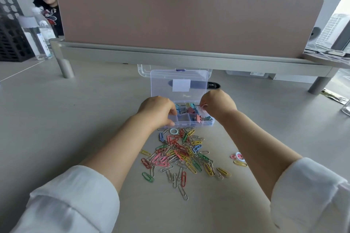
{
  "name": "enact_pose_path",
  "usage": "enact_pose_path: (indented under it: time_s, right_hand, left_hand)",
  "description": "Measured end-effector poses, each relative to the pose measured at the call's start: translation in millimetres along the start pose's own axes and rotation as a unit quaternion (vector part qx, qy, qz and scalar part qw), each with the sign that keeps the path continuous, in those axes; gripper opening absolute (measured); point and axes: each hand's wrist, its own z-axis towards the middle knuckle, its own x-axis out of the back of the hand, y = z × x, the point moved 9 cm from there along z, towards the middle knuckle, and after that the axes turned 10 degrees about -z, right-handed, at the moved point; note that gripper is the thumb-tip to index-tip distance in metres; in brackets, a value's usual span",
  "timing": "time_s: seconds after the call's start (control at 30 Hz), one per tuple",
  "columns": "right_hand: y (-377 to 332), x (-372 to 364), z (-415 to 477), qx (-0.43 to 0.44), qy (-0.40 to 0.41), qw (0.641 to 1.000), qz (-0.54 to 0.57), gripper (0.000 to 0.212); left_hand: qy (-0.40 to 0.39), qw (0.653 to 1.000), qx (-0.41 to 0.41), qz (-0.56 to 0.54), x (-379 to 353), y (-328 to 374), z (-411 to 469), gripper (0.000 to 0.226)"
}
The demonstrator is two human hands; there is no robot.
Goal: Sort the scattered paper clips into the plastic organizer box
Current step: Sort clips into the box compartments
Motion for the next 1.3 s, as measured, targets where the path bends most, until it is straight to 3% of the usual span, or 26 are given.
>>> enact_pose_path:
  time_s: [0.37,0.57,0.83,1.3]
  right_hand:
    - [4.6,0.6,-3.1,0.006,0.002,1.000,0.017,0.021]
    - [4.0,2.4,-7.7,0.017,0.003,0.999,-0.030,0.034]
    - [-1.3,2.4,-9.3,0.022,0.000,0.995,-0.102,0.033]
    - [-2.0,-0.4,7.0,0.006,0.002,0.999,-0.040,0.024]
  left_hand:
    - [0.006,1.000,-0.002,-0.002,0.9,2.1,-4.4,0.040]
    - [0.007,1.000,0.001,0.006,0.6,2.7,-5.4,0.040]
    - [0.015,1.000,0.003,0.009,0.5,3.8,-10.1,0.039]
    - [0.019,1.000,0.008,-0.001,0.5,2.1,-10.6,0.038]
